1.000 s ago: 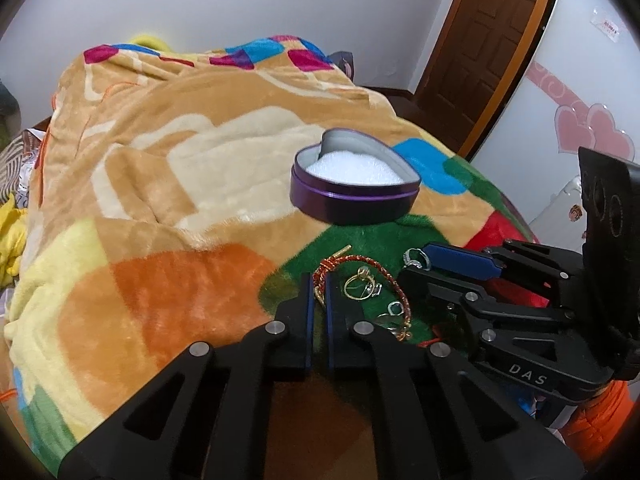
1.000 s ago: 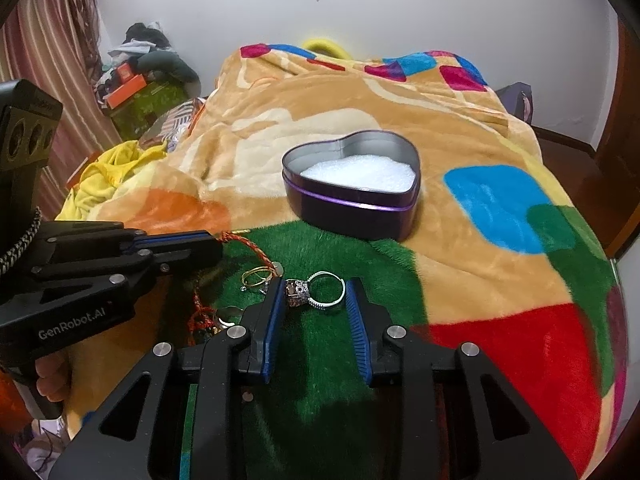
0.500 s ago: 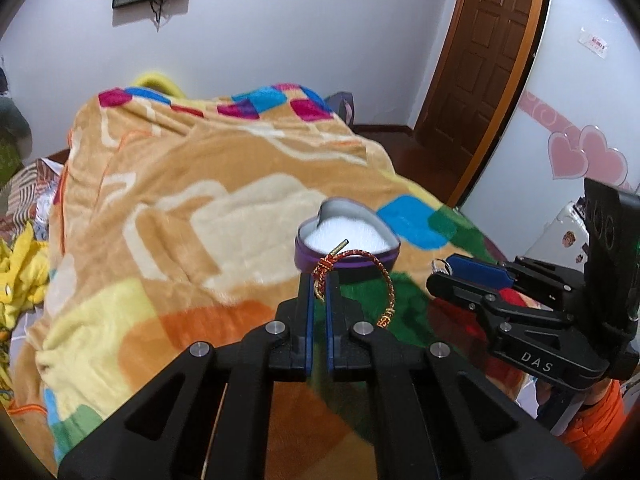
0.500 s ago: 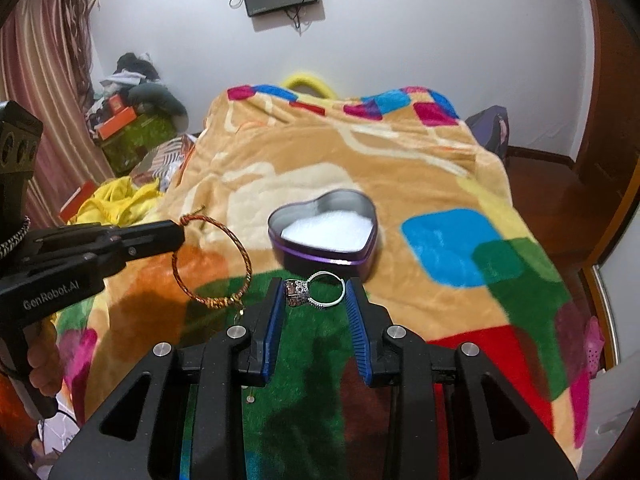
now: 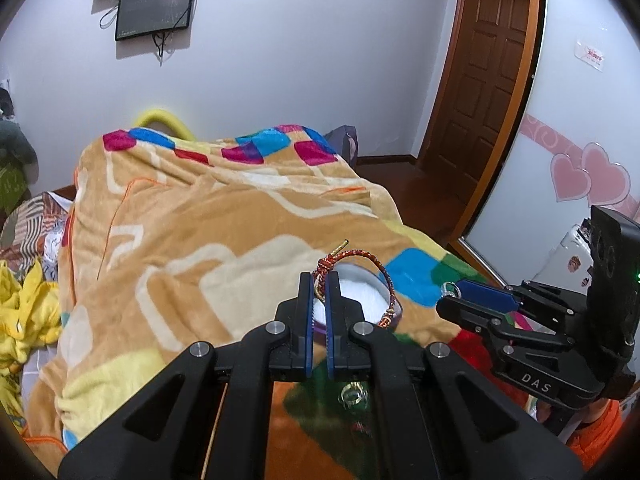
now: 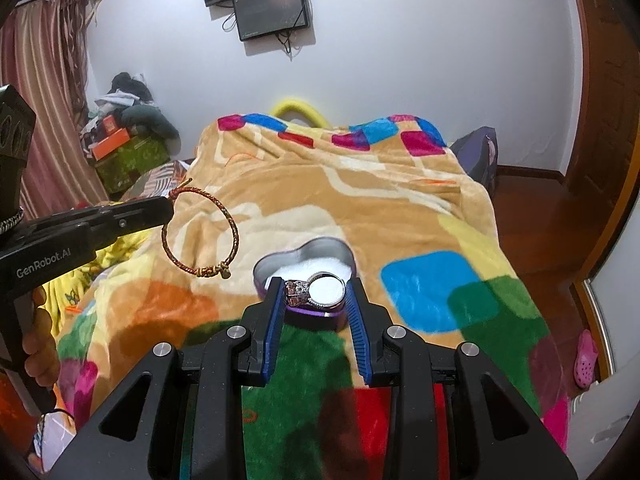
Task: Organize jewelry
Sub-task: 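Carry the bracelet into the purple heart tin and open the left tool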
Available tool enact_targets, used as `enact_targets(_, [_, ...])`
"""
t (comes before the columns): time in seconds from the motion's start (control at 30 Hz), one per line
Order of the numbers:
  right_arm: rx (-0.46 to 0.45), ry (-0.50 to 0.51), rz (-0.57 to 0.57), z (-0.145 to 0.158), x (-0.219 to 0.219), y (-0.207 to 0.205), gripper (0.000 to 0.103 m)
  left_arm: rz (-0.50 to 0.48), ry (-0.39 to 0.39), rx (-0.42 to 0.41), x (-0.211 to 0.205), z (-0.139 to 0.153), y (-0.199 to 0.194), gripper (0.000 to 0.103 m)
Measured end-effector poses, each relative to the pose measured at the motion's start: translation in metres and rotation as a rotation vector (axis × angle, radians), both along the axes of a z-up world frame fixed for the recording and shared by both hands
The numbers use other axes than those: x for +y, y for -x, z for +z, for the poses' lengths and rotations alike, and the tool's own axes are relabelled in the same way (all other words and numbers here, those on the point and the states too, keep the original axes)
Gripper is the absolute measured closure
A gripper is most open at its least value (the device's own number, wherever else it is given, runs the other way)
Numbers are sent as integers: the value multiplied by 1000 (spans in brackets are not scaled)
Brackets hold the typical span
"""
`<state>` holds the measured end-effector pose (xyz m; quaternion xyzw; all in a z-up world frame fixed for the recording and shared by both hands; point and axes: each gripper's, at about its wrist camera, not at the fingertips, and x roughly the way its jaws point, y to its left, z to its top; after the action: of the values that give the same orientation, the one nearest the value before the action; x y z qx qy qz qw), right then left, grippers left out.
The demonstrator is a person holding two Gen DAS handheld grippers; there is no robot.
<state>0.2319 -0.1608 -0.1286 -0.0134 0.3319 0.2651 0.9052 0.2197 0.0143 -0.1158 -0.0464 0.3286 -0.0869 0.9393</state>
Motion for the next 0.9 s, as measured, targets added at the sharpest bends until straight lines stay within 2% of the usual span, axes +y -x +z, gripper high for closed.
enact_targets(0.17, [-13,4,-8,-2,2,-8,75,-1,-3,3,-1,-5,-17,100])
enact_targets(0.4, [2,7,-10,-11,3,-21,75,-17,-6,52,-4,-25,-38,100])
enact_targets(0.9, [99,32,30,-38,15,-41,75,-74,8,183,-15,-68,-78,100])
